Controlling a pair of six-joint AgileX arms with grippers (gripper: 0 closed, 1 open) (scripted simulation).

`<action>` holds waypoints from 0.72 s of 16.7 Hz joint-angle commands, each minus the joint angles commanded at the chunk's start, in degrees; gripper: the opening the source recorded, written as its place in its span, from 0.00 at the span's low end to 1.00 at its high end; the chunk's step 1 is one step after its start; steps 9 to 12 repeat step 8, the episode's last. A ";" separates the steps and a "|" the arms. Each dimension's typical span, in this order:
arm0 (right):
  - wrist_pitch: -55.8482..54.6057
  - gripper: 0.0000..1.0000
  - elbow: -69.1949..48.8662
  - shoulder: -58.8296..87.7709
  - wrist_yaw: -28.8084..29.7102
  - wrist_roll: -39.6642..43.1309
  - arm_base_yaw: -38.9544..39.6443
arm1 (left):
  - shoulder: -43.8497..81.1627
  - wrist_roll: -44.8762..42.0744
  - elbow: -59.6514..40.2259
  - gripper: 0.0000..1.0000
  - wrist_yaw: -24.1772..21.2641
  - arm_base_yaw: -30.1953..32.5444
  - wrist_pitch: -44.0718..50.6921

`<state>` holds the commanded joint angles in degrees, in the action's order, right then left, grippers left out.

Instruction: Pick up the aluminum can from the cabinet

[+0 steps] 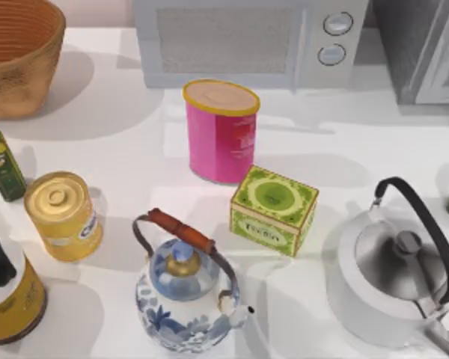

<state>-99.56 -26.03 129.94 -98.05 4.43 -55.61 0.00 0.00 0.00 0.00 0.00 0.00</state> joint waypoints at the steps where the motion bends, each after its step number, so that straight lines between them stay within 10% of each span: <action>1: 0.00 0.90 0.00 0.00 0.00 0.00 0.00 | 0.00 0.00 0.00 1.00 0.00 0.00 0.00; 12: 0.00 1.00 0.00 0.00 0.00 0.00 0.00 | 0.00 0.00 0.00 1.00 0.00 0.00 0.00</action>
